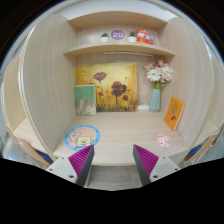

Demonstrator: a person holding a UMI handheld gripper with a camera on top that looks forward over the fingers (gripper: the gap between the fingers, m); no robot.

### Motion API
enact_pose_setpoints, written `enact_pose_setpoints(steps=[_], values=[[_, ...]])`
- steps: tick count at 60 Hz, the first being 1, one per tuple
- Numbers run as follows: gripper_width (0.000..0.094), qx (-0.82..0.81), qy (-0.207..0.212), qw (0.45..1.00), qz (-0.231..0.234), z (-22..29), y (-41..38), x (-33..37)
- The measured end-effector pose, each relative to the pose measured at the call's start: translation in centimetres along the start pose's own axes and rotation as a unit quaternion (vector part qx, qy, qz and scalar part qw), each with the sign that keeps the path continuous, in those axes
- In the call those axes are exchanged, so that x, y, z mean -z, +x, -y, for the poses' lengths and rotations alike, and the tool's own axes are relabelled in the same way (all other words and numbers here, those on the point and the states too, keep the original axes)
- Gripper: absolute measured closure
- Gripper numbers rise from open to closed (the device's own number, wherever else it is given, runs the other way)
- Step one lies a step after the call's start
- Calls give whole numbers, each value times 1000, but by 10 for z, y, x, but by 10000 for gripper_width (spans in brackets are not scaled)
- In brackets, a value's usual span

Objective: Arrange mouse

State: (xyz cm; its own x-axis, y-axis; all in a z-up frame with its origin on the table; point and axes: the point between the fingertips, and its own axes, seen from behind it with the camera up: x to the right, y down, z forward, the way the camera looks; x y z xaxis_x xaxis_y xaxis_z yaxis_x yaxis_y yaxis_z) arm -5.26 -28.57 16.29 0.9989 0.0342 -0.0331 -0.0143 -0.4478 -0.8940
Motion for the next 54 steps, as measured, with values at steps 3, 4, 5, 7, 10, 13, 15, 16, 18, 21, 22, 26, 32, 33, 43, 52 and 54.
enact_pose_setpoints(steps=[3, 4, 5, 7, 10, 13, 15, 16, 18, 21, 22, 26, 32, 33, 43, 52, 54], values=[[152, 0, -9, 1000, -3, -8, 6, -2], [152, 0, -12, 1000, -4, -12, 9, -3], [153, -1, -16, 1000, -4, -15, 13, -5], [152, -2, -22, 1000, -7, -24, 22, -7], [152, -7, -36, 999, -14, -39, 43, -15], [154, -13, -51, 998, -25, -54, 65, -23], [154, -17, -61, 997, -35, -62, 80, -26], [155, -18, -64, 997, -39, -67, 91, -29], [154, -20, -74, 996, -49, -75, 108, -32], [154, -23, -86, 994, -66, -86, 135, -39], [157, -24, -89, 993, -73, -88, 144, -41], [176, -28, -101, 990, -89, -97, 176, -54], [175, -32, -117, 987, -106, -105, 218, -77], [176, -32, -119, 987, -107, -106, 224, -82], [170, -23, -131, 986, -98, -100, 261, -138], [161, -12, -133, 987, -86, -87, 273, -187], [159, -11, -131, 988, -82, -83, 273, -196]])
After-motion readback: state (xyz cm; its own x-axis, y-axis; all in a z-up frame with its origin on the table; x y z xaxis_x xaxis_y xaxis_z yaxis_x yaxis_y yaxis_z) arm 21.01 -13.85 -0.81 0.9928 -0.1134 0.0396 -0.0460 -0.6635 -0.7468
